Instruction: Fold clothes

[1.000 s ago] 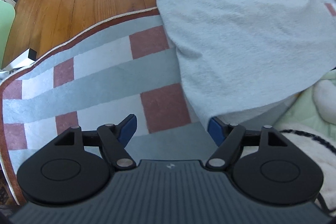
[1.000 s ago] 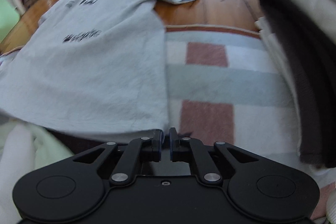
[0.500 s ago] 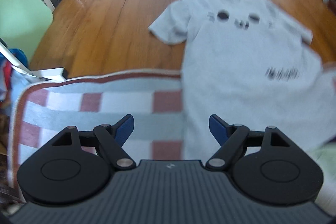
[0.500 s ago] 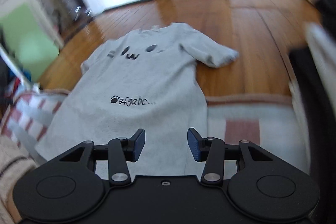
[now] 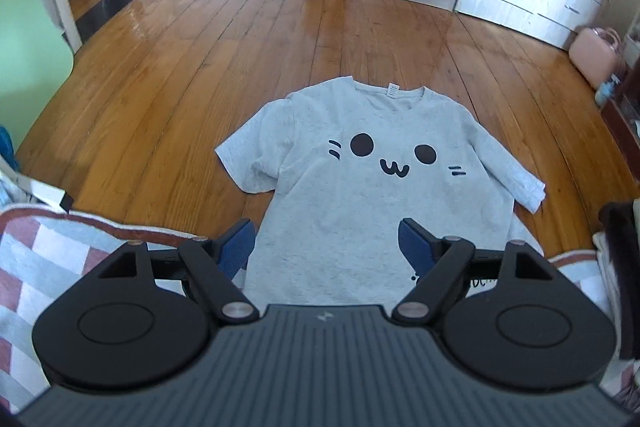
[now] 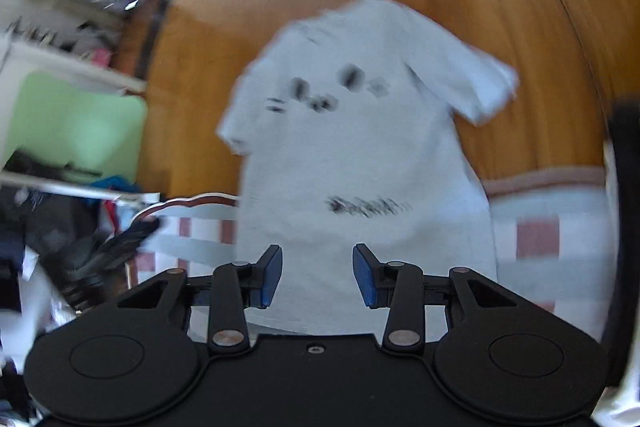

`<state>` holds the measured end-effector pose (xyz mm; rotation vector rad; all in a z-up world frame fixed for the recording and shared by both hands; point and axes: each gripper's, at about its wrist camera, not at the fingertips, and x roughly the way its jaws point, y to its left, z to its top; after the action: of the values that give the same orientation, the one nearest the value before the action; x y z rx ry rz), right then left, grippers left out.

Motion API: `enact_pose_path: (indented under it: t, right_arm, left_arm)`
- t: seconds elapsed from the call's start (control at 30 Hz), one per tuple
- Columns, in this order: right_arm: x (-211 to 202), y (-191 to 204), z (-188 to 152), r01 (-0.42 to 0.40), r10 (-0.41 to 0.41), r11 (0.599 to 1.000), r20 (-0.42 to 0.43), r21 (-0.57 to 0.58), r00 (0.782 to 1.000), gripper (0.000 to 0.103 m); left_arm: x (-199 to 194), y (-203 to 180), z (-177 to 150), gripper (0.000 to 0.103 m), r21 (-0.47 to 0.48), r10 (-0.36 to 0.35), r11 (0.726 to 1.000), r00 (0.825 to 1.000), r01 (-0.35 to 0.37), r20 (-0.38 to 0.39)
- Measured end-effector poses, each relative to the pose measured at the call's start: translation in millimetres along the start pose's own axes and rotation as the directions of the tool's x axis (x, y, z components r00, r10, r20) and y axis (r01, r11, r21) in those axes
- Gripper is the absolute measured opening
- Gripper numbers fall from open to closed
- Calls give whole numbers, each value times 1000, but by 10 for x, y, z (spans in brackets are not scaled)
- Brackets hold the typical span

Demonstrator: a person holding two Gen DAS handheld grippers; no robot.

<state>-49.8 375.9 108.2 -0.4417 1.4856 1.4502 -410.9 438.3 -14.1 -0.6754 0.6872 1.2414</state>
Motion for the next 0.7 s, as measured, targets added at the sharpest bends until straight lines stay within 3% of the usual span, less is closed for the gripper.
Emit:
enact_pose_path:
  t: [0.13,0.23,0.5,0.57,0.63,0.7]
  right_arm:
    - [-644,785,170,10,-8,998,22,-67,1000,46]
    - [-1163,1331,293,63,-57,992,61,-110,997,46]
    - [-2057,2753,680,194,-156,962,194,-191,968,45]
    - [-2008,3021,756,212,-168,949,194,-235,967,45]
    - [-1774,3149,872,285,-237,921,198,-266,951,45]
    - [-1339,3033,1026,345,-301,896,189,-280,935,45]
  left_arm:
    - [95,229,-169,83,8,26,1000,1000,-26,1]
    - [257,500,-259,83,-62,29,998,999,-32,-37]
    - [802,818,-454,83,-198,-87,978,992,68,-90]
    - [973,850,-504,83,-192,-85,979,990,62,-115]
    - [1104,898,-530,83,-183,-64,982,991,42,-116]
    - [1212,952,-549,83,-163,-30,986,994,14,-101]
